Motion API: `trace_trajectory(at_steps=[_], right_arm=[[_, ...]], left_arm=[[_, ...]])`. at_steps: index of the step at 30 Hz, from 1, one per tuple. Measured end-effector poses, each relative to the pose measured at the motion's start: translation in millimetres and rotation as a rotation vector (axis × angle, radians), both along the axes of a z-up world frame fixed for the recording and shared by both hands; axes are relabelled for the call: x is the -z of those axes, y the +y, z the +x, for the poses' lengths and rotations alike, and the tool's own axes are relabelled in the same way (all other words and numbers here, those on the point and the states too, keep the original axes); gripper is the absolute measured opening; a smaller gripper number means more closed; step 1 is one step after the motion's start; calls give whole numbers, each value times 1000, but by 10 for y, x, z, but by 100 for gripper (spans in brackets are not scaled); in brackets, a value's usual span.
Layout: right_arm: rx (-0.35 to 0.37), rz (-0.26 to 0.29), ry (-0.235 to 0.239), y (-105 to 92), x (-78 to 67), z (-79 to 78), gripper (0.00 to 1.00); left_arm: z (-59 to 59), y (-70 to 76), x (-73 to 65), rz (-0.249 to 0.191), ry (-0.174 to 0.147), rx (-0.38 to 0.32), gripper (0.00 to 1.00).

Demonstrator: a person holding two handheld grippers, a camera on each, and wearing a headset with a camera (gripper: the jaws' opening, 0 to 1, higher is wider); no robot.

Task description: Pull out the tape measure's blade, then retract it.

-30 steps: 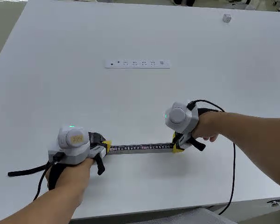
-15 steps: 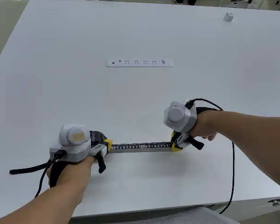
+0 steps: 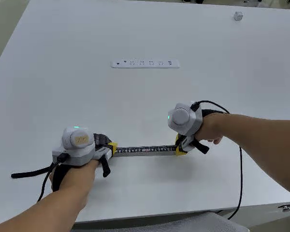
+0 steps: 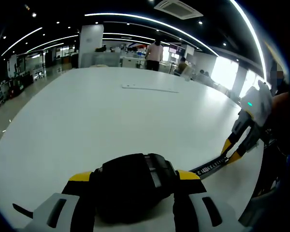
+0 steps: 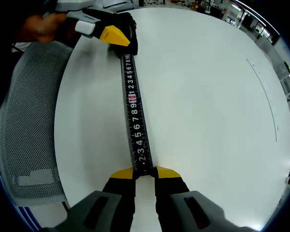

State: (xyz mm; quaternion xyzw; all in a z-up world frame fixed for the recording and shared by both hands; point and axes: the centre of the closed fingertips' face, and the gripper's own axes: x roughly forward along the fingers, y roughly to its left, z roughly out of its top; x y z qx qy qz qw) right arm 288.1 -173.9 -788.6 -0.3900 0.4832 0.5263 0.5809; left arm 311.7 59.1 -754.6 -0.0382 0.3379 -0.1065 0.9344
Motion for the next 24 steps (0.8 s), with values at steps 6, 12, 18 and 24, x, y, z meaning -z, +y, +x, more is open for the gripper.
trace_trajectory(at_steps=[6,12,18,24], right_arm=[[0,2,-1,40,5,4,14],[-1,3,-1,69,6,8,14],[-2,4,-1,95,8,9,14],[-3,3,1,118,8,5,14]], left_arm=[[1,1,1,-1,-1,-1,62],[3,1,4,-1,-1,-1,62],[10,1,12,-1,-1,-1,62],[9,-3,12,-1,-1,-2,62]])
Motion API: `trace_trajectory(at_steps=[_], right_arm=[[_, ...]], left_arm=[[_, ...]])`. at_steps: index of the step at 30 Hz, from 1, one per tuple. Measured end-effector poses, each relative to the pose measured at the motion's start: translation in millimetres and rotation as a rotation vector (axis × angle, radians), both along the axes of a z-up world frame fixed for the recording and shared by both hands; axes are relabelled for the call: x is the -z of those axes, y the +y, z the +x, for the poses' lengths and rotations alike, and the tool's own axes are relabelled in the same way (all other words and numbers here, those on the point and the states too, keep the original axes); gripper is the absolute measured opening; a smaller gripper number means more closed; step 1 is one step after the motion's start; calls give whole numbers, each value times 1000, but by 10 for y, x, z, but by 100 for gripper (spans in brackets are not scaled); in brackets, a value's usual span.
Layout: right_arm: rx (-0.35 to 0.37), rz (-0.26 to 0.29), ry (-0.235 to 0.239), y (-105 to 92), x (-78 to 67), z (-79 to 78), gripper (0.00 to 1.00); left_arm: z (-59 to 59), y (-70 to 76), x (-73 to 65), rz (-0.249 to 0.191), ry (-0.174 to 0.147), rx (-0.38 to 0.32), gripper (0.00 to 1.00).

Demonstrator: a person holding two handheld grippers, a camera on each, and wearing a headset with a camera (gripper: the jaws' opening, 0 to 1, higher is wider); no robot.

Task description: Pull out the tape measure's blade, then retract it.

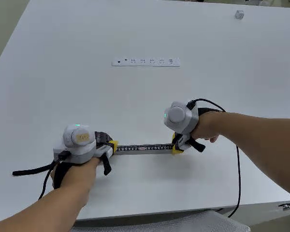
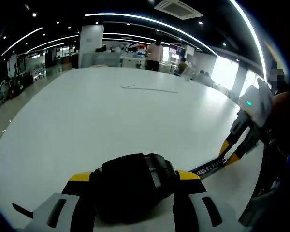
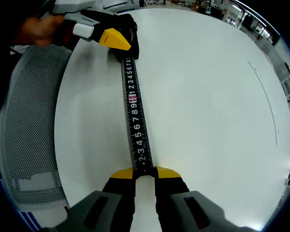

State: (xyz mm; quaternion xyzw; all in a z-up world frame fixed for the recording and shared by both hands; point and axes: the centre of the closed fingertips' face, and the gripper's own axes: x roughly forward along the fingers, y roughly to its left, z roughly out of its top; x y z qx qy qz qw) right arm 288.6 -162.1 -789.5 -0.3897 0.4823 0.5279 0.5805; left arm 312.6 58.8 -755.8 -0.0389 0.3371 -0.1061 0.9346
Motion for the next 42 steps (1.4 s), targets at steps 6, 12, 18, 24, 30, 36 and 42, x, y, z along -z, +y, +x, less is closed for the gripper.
trace_trajectory(at_steps=[6,12,18,24,30,36,42], right_arm=[[-4,3,-2,38,-2,-4,15],[3,11,-2,69,1,2,15],[6,15,-4,106,2,7,15],[9,20,-8,144,6,10,15],[5,17,-6,176,9,14,15],[3,20,-6,218,9,8,15],[3,24,-6,261,7,1,15]], left_arm=[[-4,-2,-4,-1,-1,0,62],[-5,-1,-2,-2,2,0,62],[-5,0,-3,-1,4,3,61],[-6,-1,-3,2,9,5,61],[-7,1,-4,0,10,6,61],[-3,2,-1,0,9,7,61],[-6,0,-4,-2,8,6,61]])
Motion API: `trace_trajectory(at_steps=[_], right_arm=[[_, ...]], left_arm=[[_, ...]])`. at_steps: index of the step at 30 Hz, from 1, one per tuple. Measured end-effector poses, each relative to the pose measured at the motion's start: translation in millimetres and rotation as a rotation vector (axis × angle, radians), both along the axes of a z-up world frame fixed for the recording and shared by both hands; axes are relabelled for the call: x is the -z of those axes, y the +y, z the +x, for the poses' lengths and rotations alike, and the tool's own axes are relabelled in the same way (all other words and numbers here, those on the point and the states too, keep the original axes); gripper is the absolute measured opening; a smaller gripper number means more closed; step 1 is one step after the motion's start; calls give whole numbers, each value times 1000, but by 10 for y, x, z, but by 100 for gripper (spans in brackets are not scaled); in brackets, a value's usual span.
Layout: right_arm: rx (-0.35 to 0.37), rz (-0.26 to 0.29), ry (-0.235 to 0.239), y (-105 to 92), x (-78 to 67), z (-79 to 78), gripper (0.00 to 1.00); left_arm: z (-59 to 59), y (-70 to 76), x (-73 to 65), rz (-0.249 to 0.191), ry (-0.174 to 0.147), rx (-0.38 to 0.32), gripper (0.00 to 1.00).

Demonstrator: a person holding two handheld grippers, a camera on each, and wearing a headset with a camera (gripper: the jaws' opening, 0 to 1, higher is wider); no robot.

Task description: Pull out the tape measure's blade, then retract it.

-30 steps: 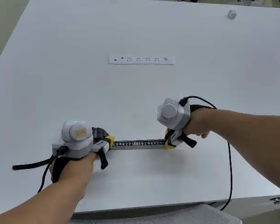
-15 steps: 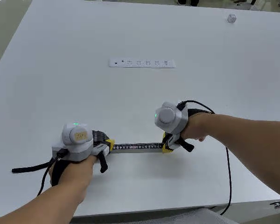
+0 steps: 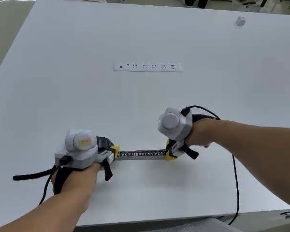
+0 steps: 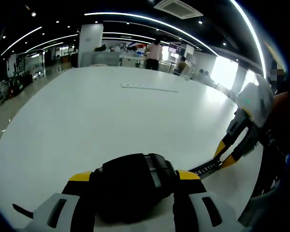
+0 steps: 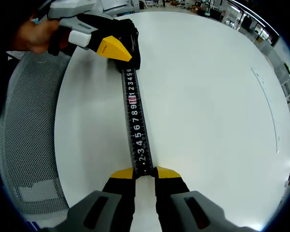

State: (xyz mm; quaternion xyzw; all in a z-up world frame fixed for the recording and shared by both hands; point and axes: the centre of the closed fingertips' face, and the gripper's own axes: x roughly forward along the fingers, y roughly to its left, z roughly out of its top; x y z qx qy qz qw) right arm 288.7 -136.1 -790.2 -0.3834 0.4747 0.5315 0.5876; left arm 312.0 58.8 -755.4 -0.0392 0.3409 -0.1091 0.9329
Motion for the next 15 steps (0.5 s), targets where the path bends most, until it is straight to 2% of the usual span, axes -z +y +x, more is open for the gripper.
trace_trajectory(at_steps=[15], right_arm=[[-6,8,-2,96,9,4,15]], left_arm=[[4,-1,-3,-3,-1,0,62]])
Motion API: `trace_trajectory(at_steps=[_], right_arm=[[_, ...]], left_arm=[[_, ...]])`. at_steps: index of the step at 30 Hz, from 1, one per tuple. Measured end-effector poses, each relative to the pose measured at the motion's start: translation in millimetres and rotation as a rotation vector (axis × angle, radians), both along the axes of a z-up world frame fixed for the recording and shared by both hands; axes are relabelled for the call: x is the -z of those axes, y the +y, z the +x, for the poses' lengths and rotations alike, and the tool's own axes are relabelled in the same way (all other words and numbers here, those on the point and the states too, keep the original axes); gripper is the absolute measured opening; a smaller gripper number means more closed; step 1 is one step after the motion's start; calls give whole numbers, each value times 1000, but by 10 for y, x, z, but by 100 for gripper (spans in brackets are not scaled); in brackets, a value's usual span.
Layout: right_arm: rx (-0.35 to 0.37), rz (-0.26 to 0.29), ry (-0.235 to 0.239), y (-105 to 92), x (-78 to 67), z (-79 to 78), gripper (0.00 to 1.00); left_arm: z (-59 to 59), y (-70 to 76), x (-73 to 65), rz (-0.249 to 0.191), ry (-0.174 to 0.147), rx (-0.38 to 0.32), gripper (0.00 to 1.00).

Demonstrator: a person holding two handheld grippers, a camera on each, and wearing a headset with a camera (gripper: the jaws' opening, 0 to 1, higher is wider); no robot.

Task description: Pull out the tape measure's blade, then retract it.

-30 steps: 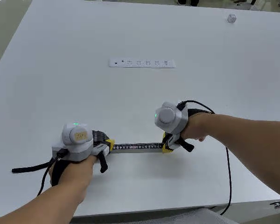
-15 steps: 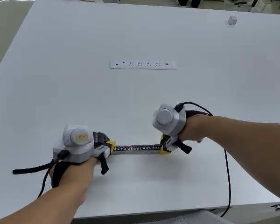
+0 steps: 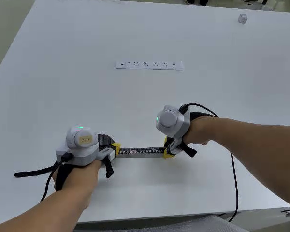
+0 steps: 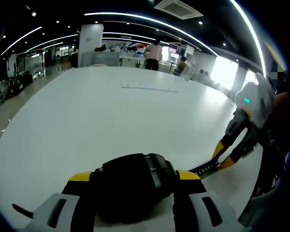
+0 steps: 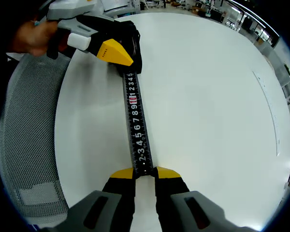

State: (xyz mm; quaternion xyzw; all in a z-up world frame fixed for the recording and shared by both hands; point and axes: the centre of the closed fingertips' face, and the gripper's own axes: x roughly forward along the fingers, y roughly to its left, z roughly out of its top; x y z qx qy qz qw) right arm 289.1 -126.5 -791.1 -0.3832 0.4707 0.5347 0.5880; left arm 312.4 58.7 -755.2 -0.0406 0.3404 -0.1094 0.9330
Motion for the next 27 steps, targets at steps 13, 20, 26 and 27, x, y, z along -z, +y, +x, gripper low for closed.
trace_trajectory(at_steps=[13,20,26,27], right_arm=[[-6,8,1,74,-20,-14,15],[-4,16,-1,118,-24,-20,15],[-4,21,-2,155,-18,-10,15],[-3,21,-1,162,-19,-9,15]], left_arm=[[-2,-1,6,-2,-3,-1,62],[-7,0,3,-4,-4,0,62],[-3,0,1,-4,-4,-1,62],[-2,0,2,-4,-4,-1,62]])
